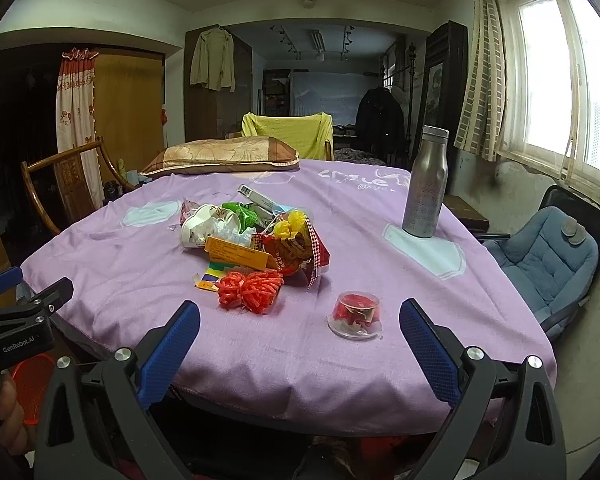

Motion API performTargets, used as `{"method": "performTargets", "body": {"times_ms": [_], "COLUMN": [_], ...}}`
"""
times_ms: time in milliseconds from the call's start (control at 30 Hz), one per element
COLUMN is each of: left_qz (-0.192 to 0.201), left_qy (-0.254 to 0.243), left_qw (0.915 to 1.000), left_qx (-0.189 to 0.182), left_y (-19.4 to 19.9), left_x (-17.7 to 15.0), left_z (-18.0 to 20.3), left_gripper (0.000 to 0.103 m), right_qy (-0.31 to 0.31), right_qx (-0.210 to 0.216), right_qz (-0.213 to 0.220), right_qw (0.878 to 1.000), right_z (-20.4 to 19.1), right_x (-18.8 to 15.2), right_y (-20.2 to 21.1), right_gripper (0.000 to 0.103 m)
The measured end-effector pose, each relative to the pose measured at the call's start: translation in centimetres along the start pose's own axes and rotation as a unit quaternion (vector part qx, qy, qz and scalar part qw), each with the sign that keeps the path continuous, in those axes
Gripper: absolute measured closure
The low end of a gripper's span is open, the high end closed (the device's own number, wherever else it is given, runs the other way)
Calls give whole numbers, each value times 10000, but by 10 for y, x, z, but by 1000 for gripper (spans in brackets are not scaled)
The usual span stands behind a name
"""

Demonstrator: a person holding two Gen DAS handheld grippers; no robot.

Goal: Collect trash

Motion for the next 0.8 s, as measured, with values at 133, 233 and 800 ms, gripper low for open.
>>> {"method": "performTargets", "body": {"times_ms": [133, 233, 800], "left_qz": [4, -14, -22], "left_qy": [-37, -75, -78], "left_qw": [10000, 10000, 10000], "left_qx": [17, 27, 26], "left_y": [1, 0, 1], "left_x": [0, -2, -2], "left_z": [2, 4, 5], "left_gripper": [6, 6, 6], "right_qy": [14, 57, 94], "right_qx": [12, -6, 10], "right_qz": [-14, -6, -7], "right_qw": [10000, 10000, 10000], "right_z": [-1, -2, -5], "right_x": [-1, -2, -4], "right_y": [0, 1, 1], "right_gripper": [5, 5, 5]}}
Point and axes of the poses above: each gripper's, at about its wrist camera, not at the fingertips, and y roughly against the way its jaws point, z to its right, x to its top, the point moved 9 cm from there along -y, roughly the way its jaws point, and after that the axes turned 10 degrees about y, right-handed, at the moved point
